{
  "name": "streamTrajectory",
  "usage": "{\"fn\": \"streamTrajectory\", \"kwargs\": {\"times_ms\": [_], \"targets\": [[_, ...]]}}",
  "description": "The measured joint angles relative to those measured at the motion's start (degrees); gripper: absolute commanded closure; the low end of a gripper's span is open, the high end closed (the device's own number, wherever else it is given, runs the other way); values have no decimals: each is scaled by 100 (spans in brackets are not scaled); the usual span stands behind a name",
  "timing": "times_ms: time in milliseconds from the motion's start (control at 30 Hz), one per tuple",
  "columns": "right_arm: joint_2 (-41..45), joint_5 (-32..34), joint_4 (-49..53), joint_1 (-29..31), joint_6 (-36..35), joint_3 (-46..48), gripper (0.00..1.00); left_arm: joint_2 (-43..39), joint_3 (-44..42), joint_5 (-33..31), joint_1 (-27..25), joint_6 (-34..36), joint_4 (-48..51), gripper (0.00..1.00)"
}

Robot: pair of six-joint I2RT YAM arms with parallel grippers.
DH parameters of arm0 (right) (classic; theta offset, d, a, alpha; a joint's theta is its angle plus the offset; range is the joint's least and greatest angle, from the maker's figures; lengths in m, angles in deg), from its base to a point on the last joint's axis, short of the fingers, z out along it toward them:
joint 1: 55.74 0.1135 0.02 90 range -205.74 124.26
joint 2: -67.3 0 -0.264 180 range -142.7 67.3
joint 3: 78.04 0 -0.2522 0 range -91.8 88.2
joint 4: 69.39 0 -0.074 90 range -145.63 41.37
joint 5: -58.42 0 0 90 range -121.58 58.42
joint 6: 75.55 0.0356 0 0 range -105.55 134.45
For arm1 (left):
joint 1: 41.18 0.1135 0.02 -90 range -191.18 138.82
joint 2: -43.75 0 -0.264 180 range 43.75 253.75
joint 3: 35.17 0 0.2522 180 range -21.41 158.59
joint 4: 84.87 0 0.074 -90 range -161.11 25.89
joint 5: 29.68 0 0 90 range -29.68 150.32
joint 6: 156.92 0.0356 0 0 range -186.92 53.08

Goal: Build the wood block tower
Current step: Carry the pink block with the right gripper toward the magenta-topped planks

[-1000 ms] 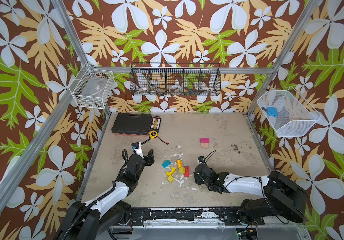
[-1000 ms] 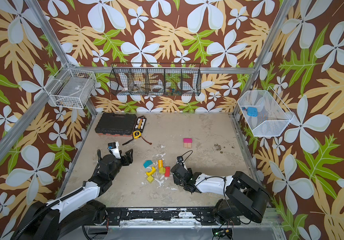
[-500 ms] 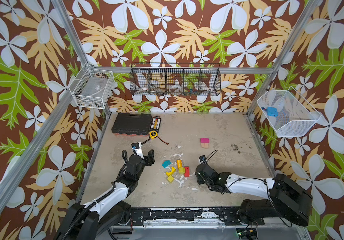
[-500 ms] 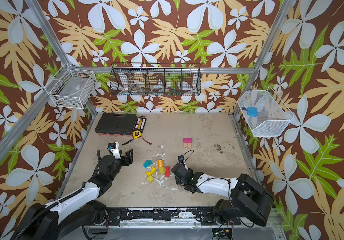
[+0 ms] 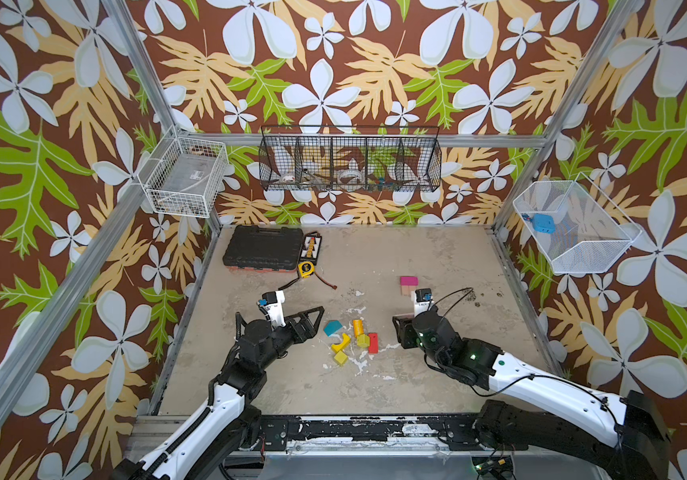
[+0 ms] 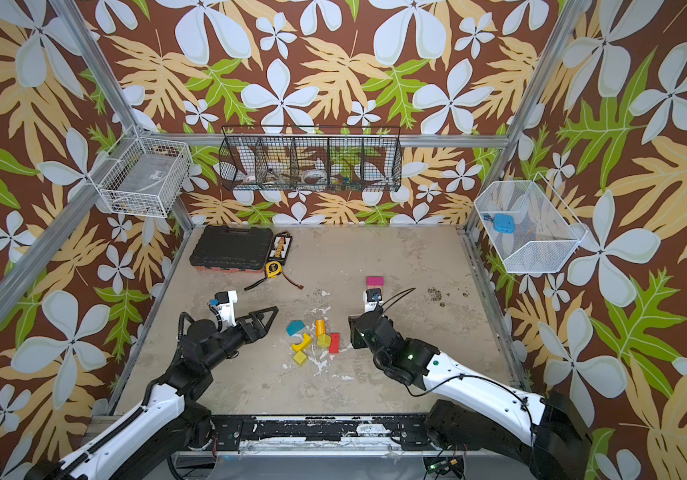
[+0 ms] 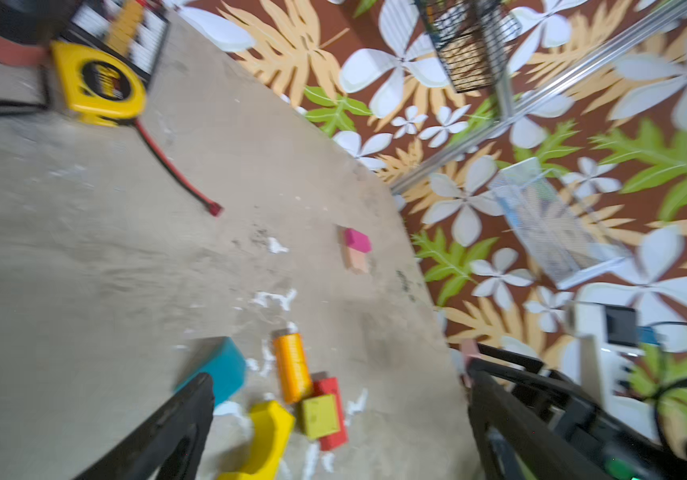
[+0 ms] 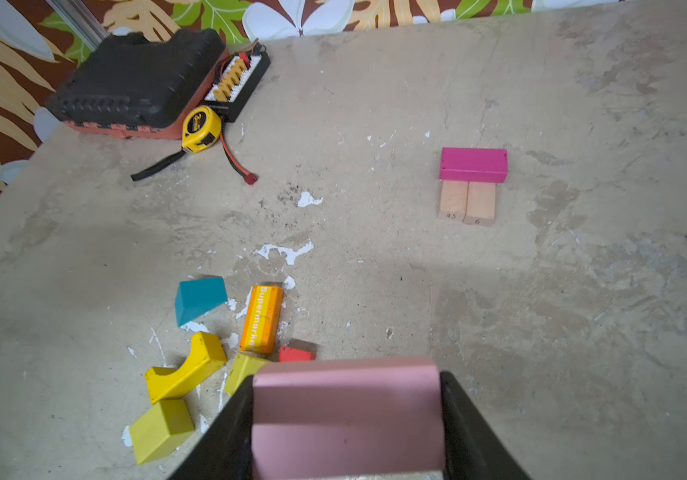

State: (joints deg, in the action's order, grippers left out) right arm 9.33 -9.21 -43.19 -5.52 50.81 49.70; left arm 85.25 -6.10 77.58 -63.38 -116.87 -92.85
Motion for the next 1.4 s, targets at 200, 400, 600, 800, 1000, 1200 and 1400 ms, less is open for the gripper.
{"fn": "streamTrajectory", "kwargs": {"times_ms": [200, 400, 600, 800, 1000, 1200, 1400], "targets": [[337, -219, 404, -42, -17, -479, 64, 461, 1626, 308, 2, -146, 424, 5], [-662, -1248, 396, -1639, -321, -1005, 71, 350, 597, -404, 20, -85, 326, 5], [-1912, -1521, 468, -2352, -669, -1926, 73, -109, 238, -1093, 24, 444, -42, 2], [-2785, -1178, 474, -2577, -868, -2203, 72, 179, 214, -1056, 24, 658, -332, 2], [-3211, -1132, 468, -2632, -1113, -2409, 68, 564, 584, -914, 24, 807, -341, 2], [-3676, -1040, 463, -2664, -1141, -2605, 69, 774, 588, -776, 24, 841, -341, 2], [-3840, -1045, 376, -2658, -1187, -2511, 65, 898, 658, -772, 24, 914, -321, 2]]}}
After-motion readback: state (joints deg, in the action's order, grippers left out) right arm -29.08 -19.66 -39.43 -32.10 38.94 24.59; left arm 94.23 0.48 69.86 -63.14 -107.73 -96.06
